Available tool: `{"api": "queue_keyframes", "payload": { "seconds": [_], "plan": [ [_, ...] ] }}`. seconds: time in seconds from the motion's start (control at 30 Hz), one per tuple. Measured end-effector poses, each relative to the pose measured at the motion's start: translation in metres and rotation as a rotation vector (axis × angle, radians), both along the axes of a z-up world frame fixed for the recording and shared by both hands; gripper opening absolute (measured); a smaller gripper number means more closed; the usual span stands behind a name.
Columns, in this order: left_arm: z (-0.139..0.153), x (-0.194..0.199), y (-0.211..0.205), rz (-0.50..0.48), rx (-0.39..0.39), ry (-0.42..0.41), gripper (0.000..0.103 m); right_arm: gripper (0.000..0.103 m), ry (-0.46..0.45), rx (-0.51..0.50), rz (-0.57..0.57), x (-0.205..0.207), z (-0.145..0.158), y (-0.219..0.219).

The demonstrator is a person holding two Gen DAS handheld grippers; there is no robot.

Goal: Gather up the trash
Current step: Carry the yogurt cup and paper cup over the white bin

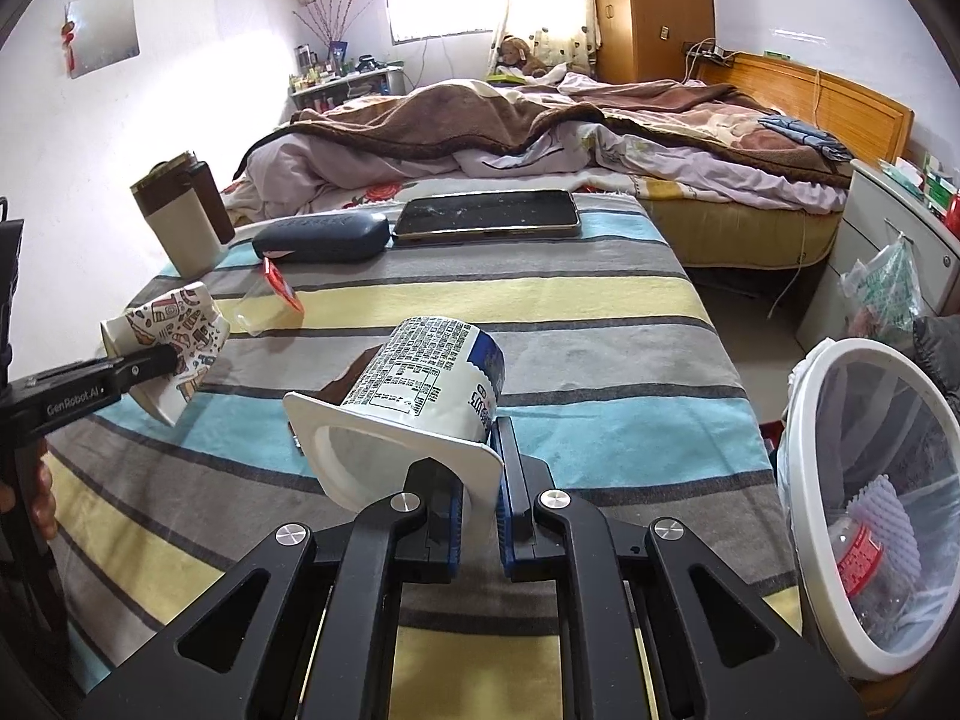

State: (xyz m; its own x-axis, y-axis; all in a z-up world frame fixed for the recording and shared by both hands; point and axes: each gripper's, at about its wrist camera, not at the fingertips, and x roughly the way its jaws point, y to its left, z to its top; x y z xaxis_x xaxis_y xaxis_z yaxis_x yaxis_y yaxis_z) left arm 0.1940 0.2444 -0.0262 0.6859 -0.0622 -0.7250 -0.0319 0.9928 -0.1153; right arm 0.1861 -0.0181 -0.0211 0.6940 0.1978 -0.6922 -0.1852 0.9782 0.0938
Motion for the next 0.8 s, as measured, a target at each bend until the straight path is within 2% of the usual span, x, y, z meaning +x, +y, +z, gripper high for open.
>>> {"api": "queue_keyframes", "payload": {
  "seconds": [0.43, 0.8],
  "plan": [
    [0.038, -0.049, -0.044, -0.039, 0.015, -0.083, 0.021, 0.011, -0.053, 0.035, -0.004, -0.021, 0.019, -0.021],
    [0.058, -0.075, -0.09, -0.097, 0.023, -0.135, 0.021, 0.011, -0.096, 0.052, -0.034, -0.04, 0.032, -0.052]
  ]
}}
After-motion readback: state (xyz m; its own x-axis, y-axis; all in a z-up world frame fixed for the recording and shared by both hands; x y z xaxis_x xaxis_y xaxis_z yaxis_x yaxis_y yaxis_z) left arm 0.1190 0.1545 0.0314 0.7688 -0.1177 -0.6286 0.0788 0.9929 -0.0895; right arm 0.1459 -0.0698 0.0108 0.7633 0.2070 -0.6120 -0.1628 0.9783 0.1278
